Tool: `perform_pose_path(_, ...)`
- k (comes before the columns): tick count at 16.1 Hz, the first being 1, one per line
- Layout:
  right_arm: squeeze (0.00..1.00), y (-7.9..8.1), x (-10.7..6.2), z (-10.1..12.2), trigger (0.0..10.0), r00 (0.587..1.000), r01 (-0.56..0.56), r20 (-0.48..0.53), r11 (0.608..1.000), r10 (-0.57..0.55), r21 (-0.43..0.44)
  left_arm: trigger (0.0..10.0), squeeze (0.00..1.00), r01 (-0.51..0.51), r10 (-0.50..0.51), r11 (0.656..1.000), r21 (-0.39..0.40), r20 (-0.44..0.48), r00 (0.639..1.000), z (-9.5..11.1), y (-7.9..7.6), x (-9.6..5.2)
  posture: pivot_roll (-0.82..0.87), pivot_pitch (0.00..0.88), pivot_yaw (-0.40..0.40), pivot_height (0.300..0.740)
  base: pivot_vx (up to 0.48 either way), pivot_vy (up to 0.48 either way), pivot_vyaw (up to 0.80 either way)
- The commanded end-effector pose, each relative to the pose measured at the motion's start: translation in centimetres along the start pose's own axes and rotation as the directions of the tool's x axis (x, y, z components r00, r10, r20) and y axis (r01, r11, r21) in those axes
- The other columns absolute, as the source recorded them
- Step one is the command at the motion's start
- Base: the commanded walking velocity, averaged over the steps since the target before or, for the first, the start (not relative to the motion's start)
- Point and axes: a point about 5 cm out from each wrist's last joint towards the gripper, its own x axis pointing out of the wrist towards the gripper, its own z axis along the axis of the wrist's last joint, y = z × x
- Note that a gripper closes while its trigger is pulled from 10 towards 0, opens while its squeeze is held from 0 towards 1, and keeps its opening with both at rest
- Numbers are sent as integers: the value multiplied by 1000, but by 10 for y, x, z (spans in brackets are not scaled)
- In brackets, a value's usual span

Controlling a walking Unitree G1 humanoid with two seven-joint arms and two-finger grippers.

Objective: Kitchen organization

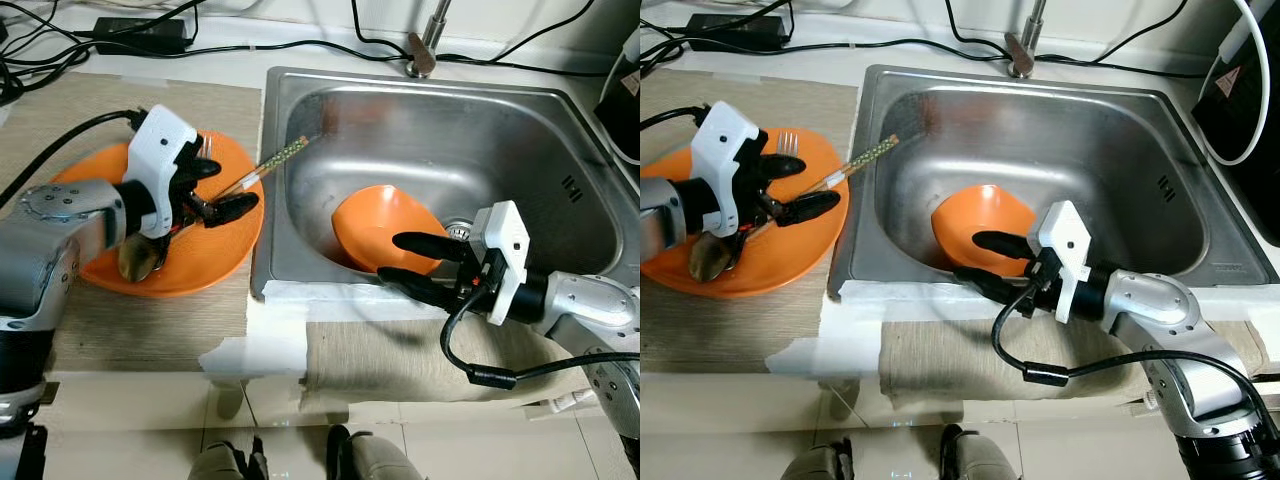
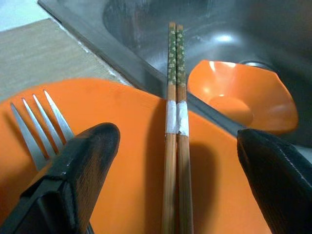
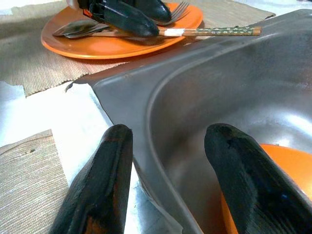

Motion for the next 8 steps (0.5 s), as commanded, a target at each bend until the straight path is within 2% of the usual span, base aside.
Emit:
perform_pose_path(1, 0, -1, -2, 3, 10000, 1000, -13, 7, 1000, 13, -7, 10000, 0, 6, -6, 1000, 10, -16, 1000, -2, 0, 0, -148, 189, -84, 740, 0, 0, 0)
perform_pose_path(4, 0, -1, -1, 3, 10000, 1000, -20, 6, 1000, 20, -9, 10000, 0, -35, 39, 998, 51, -81, 996, -12, 6, -3, -144, 185, -85, 740, 0, 0, 0)
perform_pose_path(8, 0, -2, 0, 3, 10000, 1000, -24, 5, 1000, 24, -10, 10000, 0, 6, 5, 997, 76, -147, 989, -21, 4, -6, -146, 185, -80, 740, 0, 0, 0)
